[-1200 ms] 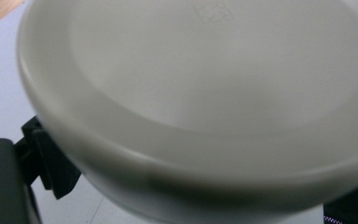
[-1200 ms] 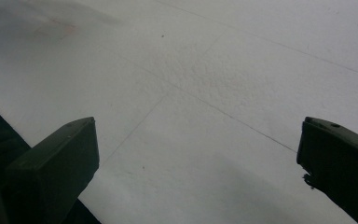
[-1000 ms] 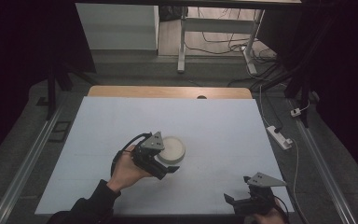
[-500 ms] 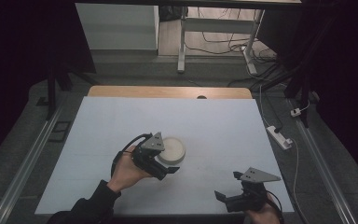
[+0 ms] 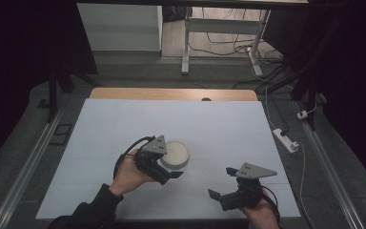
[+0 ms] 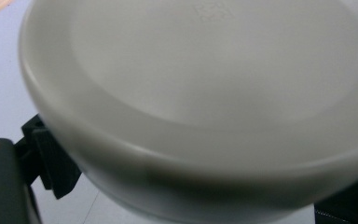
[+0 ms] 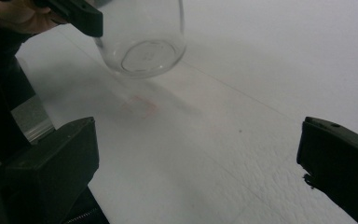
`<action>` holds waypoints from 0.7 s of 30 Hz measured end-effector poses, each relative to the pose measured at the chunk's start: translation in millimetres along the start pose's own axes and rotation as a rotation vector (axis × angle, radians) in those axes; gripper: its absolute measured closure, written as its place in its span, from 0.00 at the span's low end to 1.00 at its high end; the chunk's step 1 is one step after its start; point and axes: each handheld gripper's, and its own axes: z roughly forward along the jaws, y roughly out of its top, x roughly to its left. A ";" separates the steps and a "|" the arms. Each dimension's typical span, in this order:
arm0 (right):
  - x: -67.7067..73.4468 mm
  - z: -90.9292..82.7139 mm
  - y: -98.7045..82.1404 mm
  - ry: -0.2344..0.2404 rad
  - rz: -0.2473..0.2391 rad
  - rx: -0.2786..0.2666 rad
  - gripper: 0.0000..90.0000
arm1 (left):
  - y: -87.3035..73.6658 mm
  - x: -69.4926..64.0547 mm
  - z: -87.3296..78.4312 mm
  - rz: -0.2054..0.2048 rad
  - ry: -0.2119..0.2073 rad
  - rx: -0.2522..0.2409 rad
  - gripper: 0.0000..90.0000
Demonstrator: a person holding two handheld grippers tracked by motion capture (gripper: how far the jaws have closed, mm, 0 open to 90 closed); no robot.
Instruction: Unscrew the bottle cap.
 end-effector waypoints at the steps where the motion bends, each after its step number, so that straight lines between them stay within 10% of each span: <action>1: 1.0 1.9 5.6 0.000 -0.001 -0.003 0.00 | 0.1 -0.4 -0.6 0.002 -0.002 -0.002 0.08; 21: 17.8 26.8 62.8 0.079 -0.055 -0.041 0.00 | -0.8 -3.9 0.2 0.001 -0.023 -0.027 0.08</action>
